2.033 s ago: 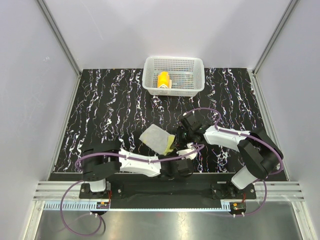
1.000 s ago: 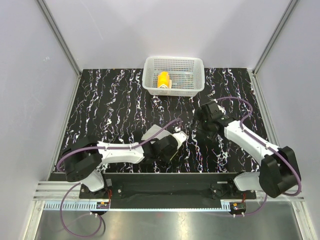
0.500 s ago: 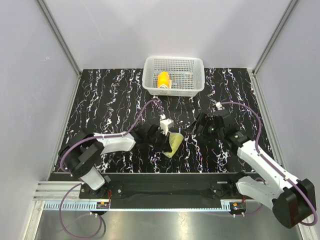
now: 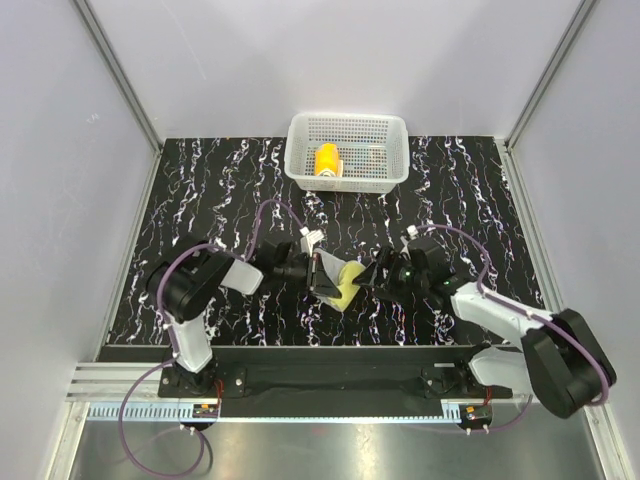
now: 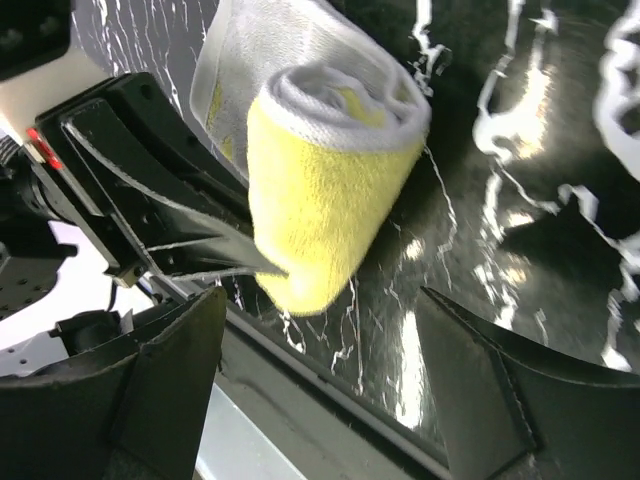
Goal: Roll the towels
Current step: Roll the towel
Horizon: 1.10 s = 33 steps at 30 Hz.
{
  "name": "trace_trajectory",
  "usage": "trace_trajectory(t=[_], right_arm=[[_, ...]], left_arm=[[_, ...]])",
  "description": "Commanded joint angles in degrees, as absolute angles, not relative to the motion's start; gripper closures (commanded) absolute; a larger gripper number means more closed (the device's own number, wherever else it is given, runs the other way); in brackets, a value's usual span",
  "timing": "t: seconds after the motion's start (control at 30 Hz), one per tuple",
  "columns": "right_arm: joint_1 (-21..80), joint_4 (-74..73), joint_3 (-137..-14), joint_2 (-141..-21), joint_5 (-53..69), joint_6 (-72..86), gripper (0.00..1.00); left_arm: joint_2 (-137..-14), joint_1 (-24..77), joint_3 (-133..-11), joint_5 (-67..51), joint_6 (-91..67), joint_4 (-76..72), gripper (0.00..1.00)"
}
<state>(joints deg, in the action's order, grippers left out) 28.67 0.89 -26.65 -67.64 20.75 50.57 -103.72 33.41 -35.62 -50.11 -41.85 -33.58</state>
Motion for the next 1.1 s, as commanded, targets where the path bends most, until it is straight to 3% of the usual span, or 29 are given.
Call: trace_trajectory(t=[0.0,0.3,0.53,0.73,0.93,1.07], right_arm=[[31.3,12.6,-27.5,-71.9,21.2,52.1,0.18],[32.5,18.8,-26.5,-80.8,18.0,53.8,0.27],[34.3,22.0,-28.0,-86.1,16.4,54.1,0.3],[35.6,22.5,-29.6,-90.5,14.7,53.8,0.39],[36.7,23.7,-29.6,-92.6,13.7,54.2,0.64],[37.2,23.1,-29.3,-92.1,13.1,54.3,0.81]], left_arm=[[-109.1,31.7,-33.6,-58.1,-55.5,-55.2,1.0],[-124.3,28.6,-31.4,-61.2,-81.4,-95.2,1.0],[-124.9,28.4,-31.2,-61.0,-80.3,-94.7,1.0],[-124.2,28.4,-31.5,-61.4,-80.4,-94.0,1.0],[-120.9,28.5,-30.1,-61.6,-74.5,-86.2,0.99],[-115.0,28.9,-29.6,-59.2,-65.2,-68.8,0.94]])
